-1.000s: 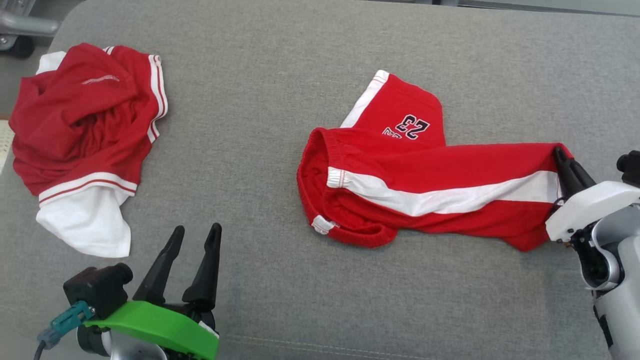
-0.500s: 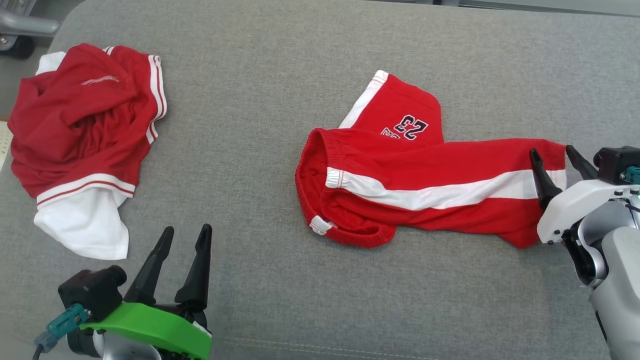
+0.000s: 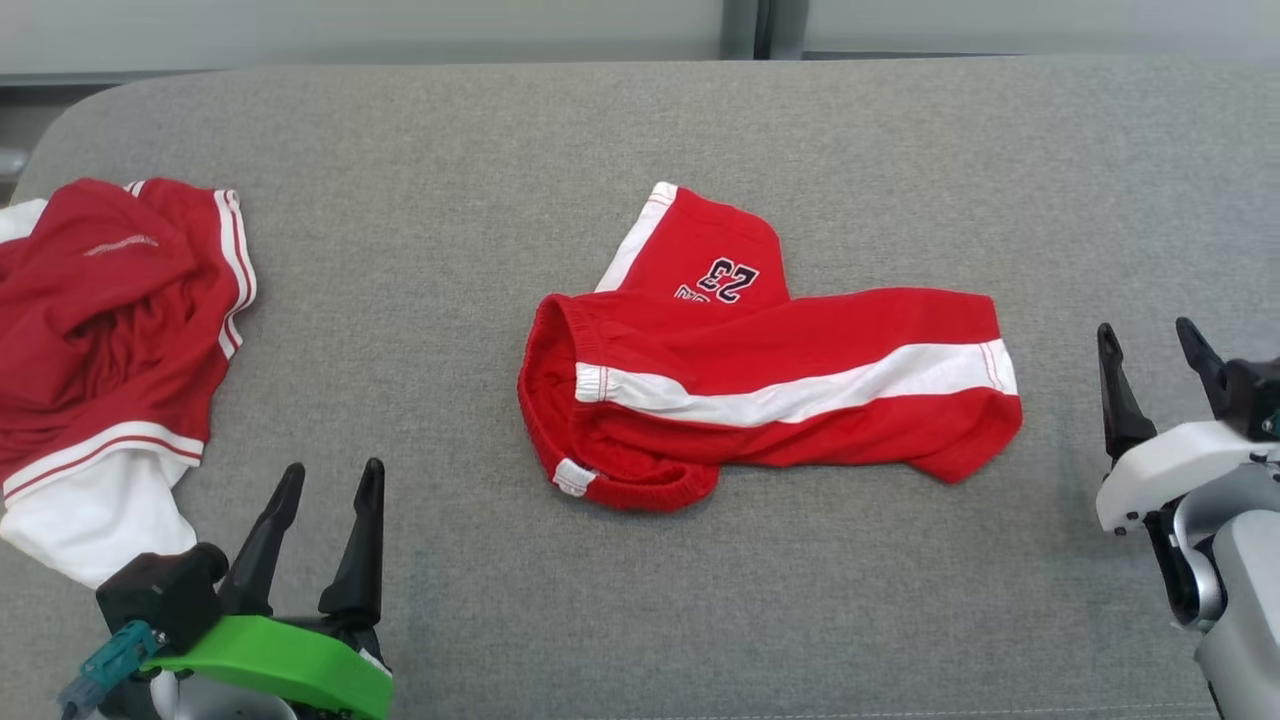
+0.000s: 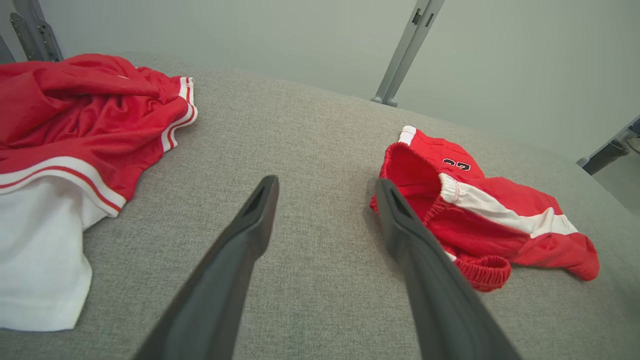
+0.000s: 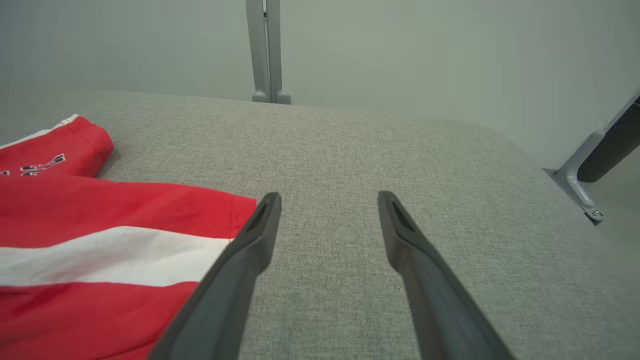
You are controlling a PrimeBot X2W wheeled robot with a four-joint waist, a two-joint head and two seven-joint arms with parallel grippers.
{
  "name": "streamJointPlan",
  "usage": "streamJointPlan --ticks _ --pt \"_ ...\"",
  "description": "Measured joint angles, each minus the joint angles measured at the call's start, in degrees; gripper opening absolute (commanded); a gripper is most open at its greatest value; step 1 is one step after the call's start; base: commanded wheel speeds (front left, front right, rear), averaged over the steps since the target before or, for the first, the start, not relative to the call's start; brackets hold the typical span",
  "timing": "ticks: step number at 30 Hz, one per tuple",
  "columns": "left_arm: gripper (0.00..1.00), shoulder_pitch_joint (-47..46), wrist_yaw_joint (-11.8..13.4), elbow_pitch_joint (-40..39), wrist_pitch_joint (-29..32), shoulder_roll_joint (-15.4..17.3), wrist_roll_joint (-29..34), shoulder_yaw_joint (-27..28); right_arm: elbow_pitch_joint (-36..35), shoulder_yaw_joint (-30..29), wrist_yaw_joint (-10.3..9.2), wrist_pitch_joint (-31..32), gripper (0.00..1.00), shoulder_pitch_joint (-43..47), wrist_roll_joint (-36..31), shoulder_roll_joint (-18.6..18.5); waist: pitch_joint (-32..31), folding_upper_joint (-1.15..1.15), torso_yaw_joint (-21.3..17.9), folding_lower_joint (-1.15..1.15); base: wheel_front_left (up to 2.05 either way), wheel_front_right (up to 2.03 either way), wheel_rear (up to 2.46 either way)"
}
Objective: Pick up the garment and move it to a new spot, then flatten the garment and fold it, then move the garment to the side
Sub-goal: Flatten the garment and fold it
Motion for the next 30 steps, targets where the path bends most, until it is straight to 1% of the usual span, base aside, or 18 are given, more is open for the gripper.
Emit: streamJointPlan --ticks 4,8,13,15,19,20,22,25,27,30 --pt "1.0 0.0 0.0 1.8 -0.7 1.5 2.3 -0.1 -1.5 -0.5 -1.64 -2.4 1.0 3.3 -0.2 1.3 -1.9 0.0 -1.4 0.0 0.0 0.0 0.0" --pt "1.0 1.3 0.0 3.3 -2.7 1.4 2.5 0.5 -2.6 -0.6 -2.97 -2.4 1.0 8.6 -0.2 3.3 -4.1 0.0 -2.2 0.0 0.0 0.0 0.0" --pt "1.0 5.0 0.0 4.4 -5.0 1.4 2.7 2.6 -5.1 1.1 -3.05 -2.6 1.0 14.4 -0.8 5.7 -6.7 0.0 -3.1 0.0 0.0 0.0 0.0" --pt "1.0 5.8 0.0 5.5 -5.5 1.4 2.7 2.6 -6.1 2.1 -3.47 -2.9 1.0 15.7 -1.8 6.3 -7.3 0.0 -3.6 0.0 0.0 0.0 0.0" --pt "1.0 6.8 0.0 6.5 -6.8 1.4 2.9 2.5 -7.7 3.4 -3.57 -2.9 1.0 18.1 -3.1 7.2 -8.6 0.0 -4.1 0.0 0.0 0.0 0.0" --pt "1.0 7.0 -0.1 6.8 -7.2 1.5 2.9 2.3 -8.3 3.5 -3.94 -2.9 1.0 18.7 -3.4 7.2 -8.9 0.0 -4.2 0.0 0.0 0.0 0.0" --pt "1.0 7.3 -0.5 7.4 -7.9 1.6 3.2 2.2 -9.5 3.3 -4.04 -2.9 1.0 19.5 -3.4 7.2 -9.5 0.0 -4.2 0.0 0.0 0.0 0.0" --pt "1.0 7.4 -0.6 8.1 -8.7 2.0 3.5 2.2 -10.7 3.1 -4.08 -2.9 1.0 20.1 -3.8 7.2 -10.2 0.0 -3.9 0.0 0.0 0.0 0.0" --pt "1.0 7.7 -1.1 8.6 -8.8 2.1 3.5 2.2 -12.2 3.0 -4.55 -2.9 1.0 20.4 -4.2 7.1 -10.7 0.0 -3.7 0.0 0.0 0.0 0.0" --pt "1.0 8.5 -1.3 9.4 -9.0 2.1 3.5 2.1 -13.8 2.4 -4.57 -2.9 1.0 20.8 -4.6 6.8 -11.1 0.0 -3.4 0.0 0.0 0.0 0.0"
